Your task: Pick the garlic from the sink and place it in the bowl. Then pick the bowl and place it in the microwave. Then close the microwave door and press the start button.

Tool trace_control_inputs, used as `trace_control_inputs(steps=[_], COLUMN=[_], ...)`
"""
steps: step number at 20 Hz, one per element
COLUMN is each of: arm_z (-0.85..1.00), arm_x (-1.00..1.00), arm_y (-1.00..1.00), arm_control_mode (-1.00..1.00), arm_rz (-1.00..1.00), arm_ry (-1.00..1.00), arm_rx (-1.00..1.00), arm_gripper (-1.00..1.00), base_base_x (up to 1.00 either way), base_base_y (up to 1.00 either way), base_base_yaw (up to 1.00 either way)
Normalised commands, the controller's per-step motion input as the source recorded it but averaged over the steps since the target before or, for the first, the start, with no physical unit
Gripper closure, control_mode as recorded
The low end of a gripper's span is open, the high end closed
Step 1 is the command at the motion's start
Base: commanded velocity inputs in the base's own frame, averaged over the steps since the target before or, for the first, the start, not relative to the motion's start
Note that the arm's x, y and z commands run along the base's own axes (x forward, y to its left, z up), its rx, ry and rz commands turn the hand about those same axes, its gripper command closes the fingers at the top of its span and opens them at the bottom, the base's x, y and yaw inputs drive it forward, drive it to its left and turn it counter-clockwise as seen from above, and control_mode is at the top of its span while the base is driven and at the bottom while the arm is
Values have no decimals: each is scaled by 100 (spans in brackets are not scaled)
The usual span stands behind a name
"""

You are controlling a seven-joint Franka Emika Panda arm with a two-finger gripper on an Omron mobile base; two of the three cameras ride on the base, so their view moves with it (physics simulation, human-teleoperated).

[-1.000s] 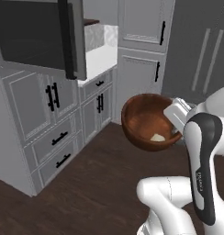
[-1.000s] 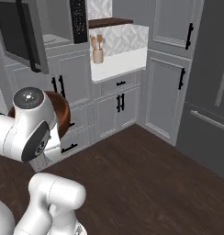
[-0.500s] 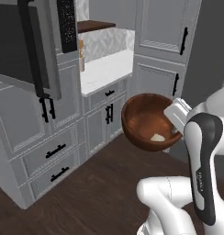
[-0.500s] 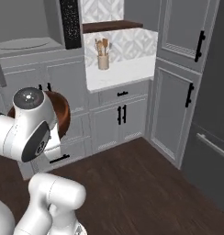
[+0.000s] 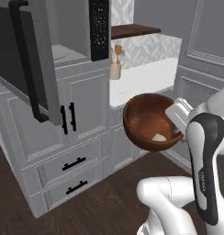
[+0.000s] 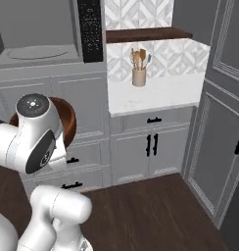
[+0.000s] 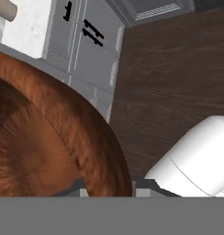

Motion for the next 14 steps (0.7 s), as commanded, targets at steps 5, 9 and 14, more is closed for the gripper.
trace_control_inputs(steps=[5, 9, 14], arm_z=[0, 0, 0], arm_x=[0, 0, 0], arm_y=[0, 0, 0], arm_control_mode=[100, 100, 100], arm_rz=[0, 0, 0], arm_ry=[0, 0, 0], arm_rx=[0, 0, 0], arm_gripper=[100, 100, 100], base_base_x=[98, 35, 93], base_base_y=[-4, -1, -11], base_base_yaw=[53, 21, 17])
